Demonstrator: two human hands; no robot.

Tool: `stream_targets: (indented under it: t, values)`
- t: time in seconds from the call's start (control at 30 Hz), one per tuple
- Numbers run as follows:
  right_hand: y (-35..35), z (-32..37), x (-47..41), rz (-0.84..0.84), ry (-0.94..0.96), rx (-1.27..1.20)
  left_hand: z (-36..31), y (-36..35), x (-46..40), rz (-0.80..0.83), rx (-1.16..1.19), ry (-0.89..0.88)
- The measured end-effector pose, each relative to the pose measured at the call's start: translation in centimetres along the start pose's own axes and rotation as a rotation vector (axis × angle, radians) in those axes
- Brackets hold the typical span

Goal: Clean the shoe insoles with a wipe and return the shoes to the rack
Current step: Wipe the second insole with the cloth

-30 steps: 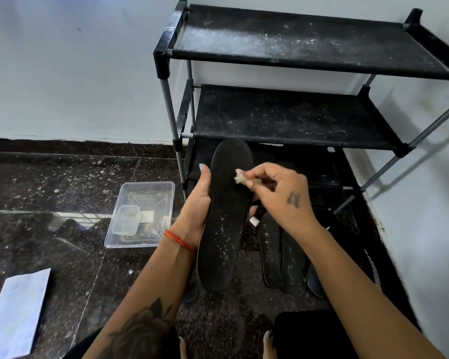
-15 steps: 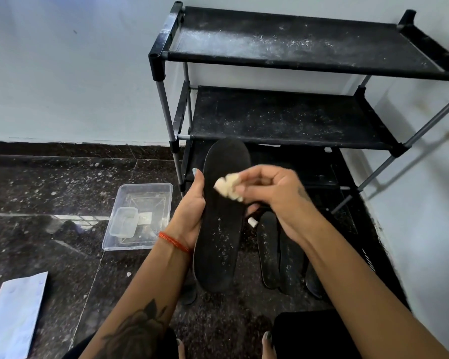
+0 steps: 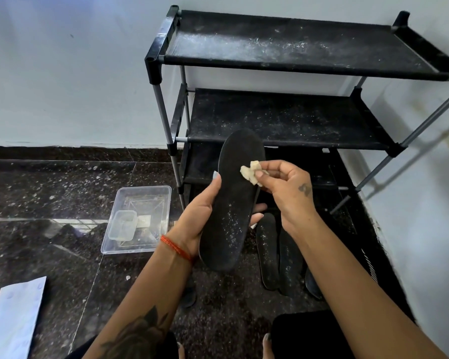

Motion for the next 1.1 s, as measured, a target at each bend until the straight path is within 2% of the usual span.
stream_targets:
  t: [0.17, 0.37, 0.47, 0.57, 0.6, 0.67, 0.73, 0.8, 0.97, 1.03, 1.1]
  values:
    - [-0.6, 0.0, 0.3, -0.076, 0.423, 0.594, 0.0, -0.3, 0.2, -0.012, 0.021, -0.005]
    - [-2.4, 0.4, 2.1, 0.069, 0.66, 0.693, 0.0, 0.3, -0.2, -0.043, -0.034, -0.022]
    - [-2.6, 0.8, 2.5, 0.248, 0.66, 0.672, -0.2, 0.8, -0.3, -0.048, -0.038, -0.02]
    - [-1.6, 1.7, 2.7, 0.504, 0.472, 0.477, -0.6, 1.0, -0.3, -0.079, -0.047, -0.018]
    - [-1.1, 1.9, 2.5, 0.497, 0.411, 0.374, -0.7, 0.9, -0.2, -0.083, -0.03, -0.019]
    - [-0.1, 1.8, 1.6, 0.309, 0.327, 0.211, -0.7, 0.6, -0.2, -0.07, 0.051, -0.022]
    - [0.4, 1.4, 0.8, 0.073, 0.313, 0.268, -0.6, 0.3, -0.1, -0.034, 0.101, -0.024]
    - [0.3, 0.8, 0.7, -0.022, 0.343, 0.456, -0.5, 0.2, -0.1, -0.026, 0.094, -0.025]
    - [-1.3, 0.0, 1.6, 0.09, 0.477, 0.677, -0.4, 0.2, 0.0, -0.063, -0.016, -0.045]
    - [-1.8, 0.2, 2.0, 0.09, 0.549, 0.705, -0.4, 0.4, -0.1, -0.066, -0.048, -0.045]
    - [-2.3, 0.5, 2.5, 0.166, 0.575, 0.696, -0.4, 0.6, -0.2, -0.065, -0.04, -0.042]
Point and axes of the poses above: each hand's wrist, its own x-axis away from the middle knuckle, its own y-axis out of the back of the hand, z = x × y, the point moved 2 cm from there along -x, towards the middle knuckle, and after that the axes turned 8 degrees about x, right-handed, at the moved point
